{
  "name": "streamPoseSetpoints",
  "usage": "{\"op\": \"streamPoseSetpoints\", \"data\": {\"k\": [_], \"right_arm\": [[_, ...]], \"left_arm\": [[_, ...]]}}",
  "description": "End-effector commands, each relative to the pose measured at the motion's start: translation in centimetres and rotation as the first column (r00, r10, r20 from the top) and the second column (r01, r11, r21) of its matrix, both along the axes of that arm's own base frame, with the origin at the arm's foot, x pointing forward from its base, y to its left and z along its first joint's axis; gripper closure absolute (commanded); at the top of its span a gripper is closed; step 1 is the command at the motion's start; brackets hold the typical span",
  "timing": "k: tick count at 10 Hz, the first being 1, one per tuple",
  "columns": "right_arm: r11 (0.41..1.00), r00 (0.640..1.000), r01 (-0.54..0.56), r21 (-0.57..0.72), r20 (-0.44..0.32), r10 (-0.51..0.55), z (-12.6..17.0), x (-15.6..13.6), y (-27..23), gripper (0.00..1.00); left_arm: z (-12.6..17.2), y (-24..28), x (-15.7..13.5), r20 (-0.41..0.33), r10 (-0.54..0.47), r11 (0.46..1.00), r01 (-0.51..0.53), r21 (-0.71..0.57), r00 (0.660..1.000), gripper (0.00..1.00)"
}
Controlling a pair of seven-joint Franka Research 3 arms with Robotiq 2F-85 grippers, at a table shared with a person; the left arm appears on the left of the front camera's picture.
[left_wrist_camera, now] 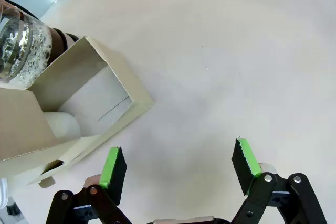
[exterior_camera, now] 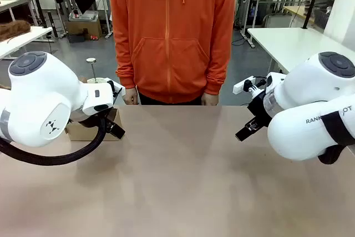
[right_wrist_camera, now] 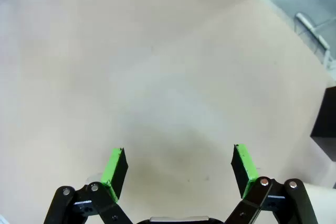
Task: Pour a drink into a cup and package it in a carrier.
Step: Pick up the 600 ml Paper Cup and place it in the middle top area of the table.
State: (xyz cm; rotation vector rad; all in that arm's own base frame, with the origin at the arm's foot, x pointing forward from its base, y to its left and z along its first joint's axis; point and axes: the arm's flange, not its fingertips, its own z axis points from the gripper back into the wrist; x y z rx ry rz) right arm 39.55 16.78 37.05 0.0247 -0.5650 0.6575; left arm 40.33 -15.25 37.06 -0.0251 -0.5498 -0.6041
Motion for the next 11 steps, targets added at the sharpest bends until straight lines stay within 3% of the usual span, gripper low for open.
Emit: {"op": "streamPoseSetpoints", "data": {"k": [1, 9, 11], "right_arm": [[1.0, 1.0, 0.0, 0.0, 0.0, 0.0, 0.0, 0.0, 0.0, 0.0], [1.0, 1.0, 0.0, -0.001, 0.0, 0.0, 0.0, 0.0, 0.0, 0.0], [0.999, 0.999, -0.029, 0.019, -0.015, 0.03, 6.2, 4.4, -0.3, 0.0]], "left_arm": [[0.0, 0.0, 0.0, 0.0, 0.0, 1.0, 0.0, 0.0, 1.0, 0.0], [0.0, 0.0, 0.0, 0.0, 0.0, 1.0, 0.0, 0.0, 1.0, 0.0], [0.0, 0.0, 0.0, 0.0, 0.0, 1.0, 0.0, 0.0, 1.0, 0.0]]}}
